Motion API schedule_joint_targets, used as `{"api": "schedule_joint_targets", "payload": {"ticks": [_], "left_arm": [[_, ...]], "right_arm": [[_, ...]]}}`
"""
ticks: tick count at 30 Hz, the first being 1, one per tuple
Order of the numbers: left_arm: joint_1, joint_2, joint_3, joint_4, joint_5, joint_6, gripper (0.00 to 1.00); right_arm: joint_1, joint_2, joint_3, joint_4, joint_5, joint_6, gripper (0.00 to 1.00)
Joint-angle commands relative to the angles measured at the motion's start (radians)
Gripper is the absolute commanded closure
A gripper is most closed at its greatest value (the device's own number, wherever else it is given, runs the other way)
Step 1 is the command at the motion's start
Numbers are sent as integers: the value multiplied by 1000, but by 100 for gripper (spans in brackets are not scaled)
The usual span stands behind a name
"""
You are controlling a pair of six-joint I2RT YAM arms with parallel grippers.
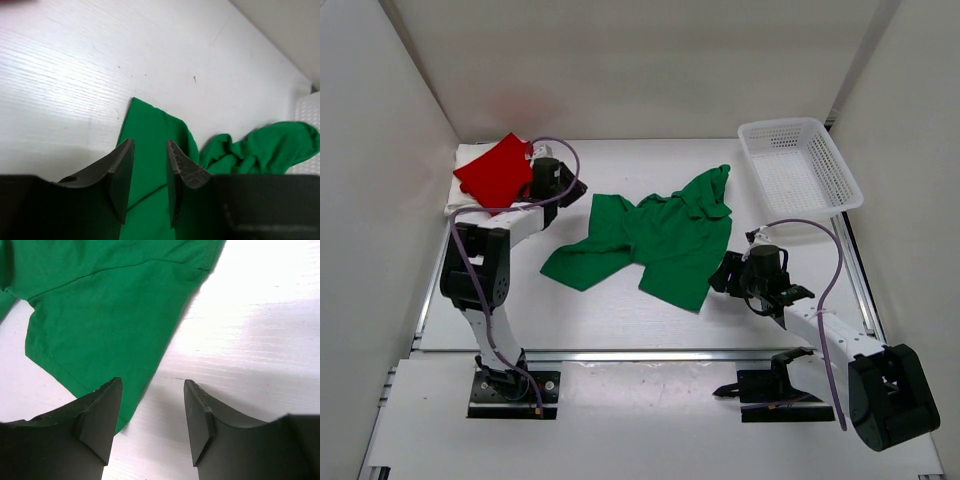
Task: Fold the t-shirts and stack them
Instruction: Flatten out the tshirt
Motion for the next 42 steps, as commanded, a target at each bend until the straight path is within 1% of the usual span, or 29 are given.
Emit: {"api": "schedule_joint_targets", "payload": {"ticks": [1, 2, 3, 5, 6, 9, 10, 11, 12, 14, 16, 17, 18, 19, 21, 23, 24, 26, 31, 36, 42], "left_arm": [[20, -119, -43, -35, -9, -21, 56], [31, -175, -99, -30, -9, -38, 54], [38, -205, -136, -18, -9, -56, 54], [78, -327, -283, -4, -9, -93, 55], [94, -355, -311, 0, -9, -121, 54], [179, -496, -483, -29, -1, -150, 58], [183, -521, -494, -44, -9, -114, 58], [180, -551, -511, -94, -77, -101, 59], [177, -588, -535, -143, -105, -68, 59], [183, -628, -571, -188, -135, -50, 59], [195, -659, -612, -239, -124, -67, 58], [209, -674, -650, -239, -85, -79, 57], [221, -684, -684, -242, -54, -101, 57], [265, -693, -700, -237, -35, -121, 58], [264, -716, -749, -208, -32, -159, 57], [237, -722, -759, -201, -69, -179, 58], [205, -708, -747, -207, -84, -181, 61], [195, -684, -740, -228, -95, -179, 65], [210, -644, -773, -176, -135, -187, 62], [221, -609, -767, -142, -165, -170, 60], [201, -550, -709, -162, -178, -127, 68]], "right_arm": [[13, 1, 6, 53, 27, 3, 49], [28, -3, 5, 58, 26, 4, 49], [43, -3, 2, 64, 40, 6, 49], [60, -8, -12, 91, 20, 7, 49], [65, -9, -12, 96, 11, 6, 49], [74, -18, -31, 114, -22, 1, 49], [80, -34, -38, 116, -20, 4, 51], [85, -51, -52, 123, -32, -1, 50], [97, -67, -49, 125, -32, 4, 51], [112, -87, -66, 134, -45, 9, 50], [120, -103, -69, 133, -48, 9, 50], [121, -107, -73, 133, -55, 10, 51], [123, -114, -69, 136, -61, 1, 50], [128, -120, -70, 137, -61, 2, 50], [141, -132, -81, 146, -55, 4, 50], [161, -135, -86, 145, -65, 3, 50], [157, -134, -84, 150, -68, -1, 50], [160, -138, -92, 151, -71, 1, 51], [169, -144, -89, 157, -68, -1, 50], [166, -144, -95, 160, -75, 6, 50], [164, -150, -84, 157, -69, 12, 51]]}}
